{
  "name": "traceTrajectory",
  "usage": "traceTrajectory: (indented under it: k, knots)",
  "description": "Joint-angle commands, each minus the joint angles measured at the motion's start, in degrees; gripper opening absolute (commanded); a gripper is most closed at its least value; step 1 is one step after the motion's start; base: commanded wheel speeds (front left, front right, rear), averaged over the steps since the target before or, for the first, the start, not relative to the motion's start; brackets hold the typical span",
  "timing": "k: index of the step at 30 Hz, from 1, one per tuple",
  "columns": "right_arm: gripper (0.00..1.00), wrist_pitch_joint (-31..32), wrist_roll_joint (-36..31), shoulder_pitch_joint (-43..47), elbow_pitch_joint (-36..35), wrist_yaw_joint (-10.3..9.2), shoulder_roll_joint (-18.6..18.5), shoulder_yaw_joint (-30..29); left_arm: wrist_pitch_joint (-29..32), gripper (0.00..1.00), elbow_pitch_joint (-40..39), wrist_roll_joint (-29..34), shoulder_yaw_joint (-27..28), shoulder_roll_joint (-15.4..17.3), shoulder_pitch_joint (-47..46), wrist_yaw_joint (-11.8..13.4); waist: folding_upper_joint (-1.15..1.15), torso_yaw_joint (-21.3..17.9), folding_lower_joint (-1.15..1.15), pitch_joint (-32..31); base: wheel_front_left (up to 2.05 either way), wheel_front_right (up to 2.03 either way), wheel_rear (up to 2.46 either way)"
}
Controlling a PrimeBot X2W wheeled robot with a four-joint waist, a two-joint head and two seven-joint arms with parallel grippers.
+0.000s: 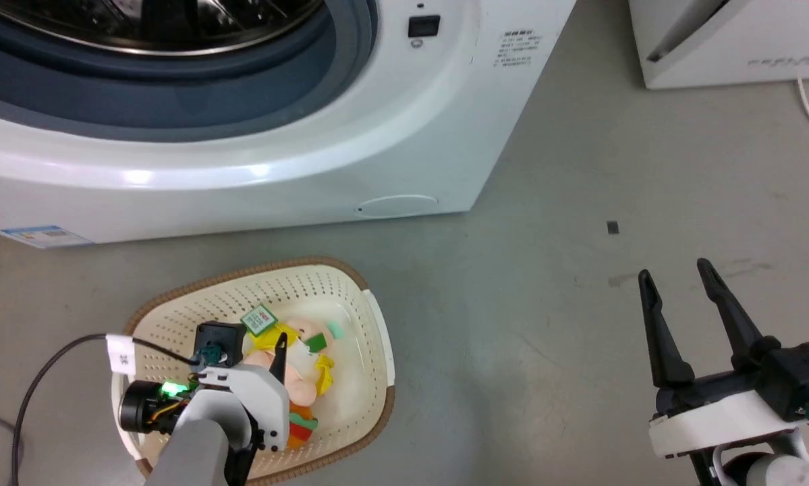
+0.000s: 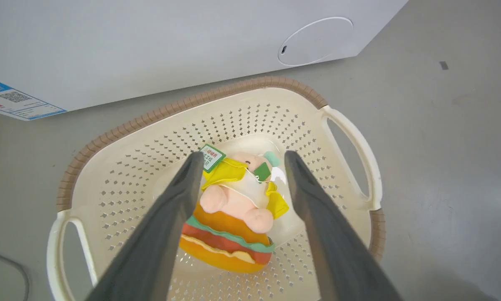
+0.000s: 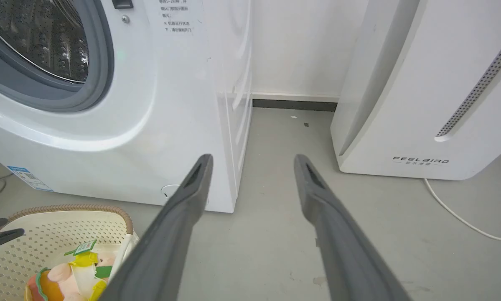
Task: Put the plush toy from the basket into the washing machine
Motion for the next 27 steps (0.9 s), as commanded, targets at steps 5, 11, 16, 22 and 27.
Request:
traceTrajectory:
  k: [5,11,16,22,27]
  knots:
    - [1.0,-1.01,0.63,-1.6,-0.73,-0.04,0.02,-0.11,1.98,1.0,4.6,0.13,-1.65,1.73,-4.0,0.67,0.0,-0.97,-0.01,4.74,0.0,0.0,0.0]
    - [1.0,-1.73,0.97,-2.36,-1.53,-0.04,0.02,-0.38,4.16,1.0,8.48,0.82,-3.76,2.98,-8.3,0.91,0.0,-1.49,-0.01,9.79,0.0,0.0,0.0]
    - [1.0,-2.32,1.54,-3.23,-2.1,-0.04,0.03,-0.62,6.28,1.0,11.59,0.72,-4.83,4.5,-11.69,1.27,0.0,-2.28,-0.01,13.86,0.0,0.0,0.0]
    - [1.0,-3.04,1.95,-3.9,-2.79,-0.04,0.03,-0.7,8.0,1.0,15.23,1.15,-6.84,5.9,-15.51,1.38,0.0,-3.03,-0.01,18.35,0.0,0.0,0.0]
    - [1.0,-3.63,2.91,-4.73,-3.33,-0.05,0.03,-0.95,8.42,1.0,18.22,0.72,-7.81,7.18,-18.51,1.31,0.0,-3.77,-0.01,22.02,0.0,0.0,0.0]
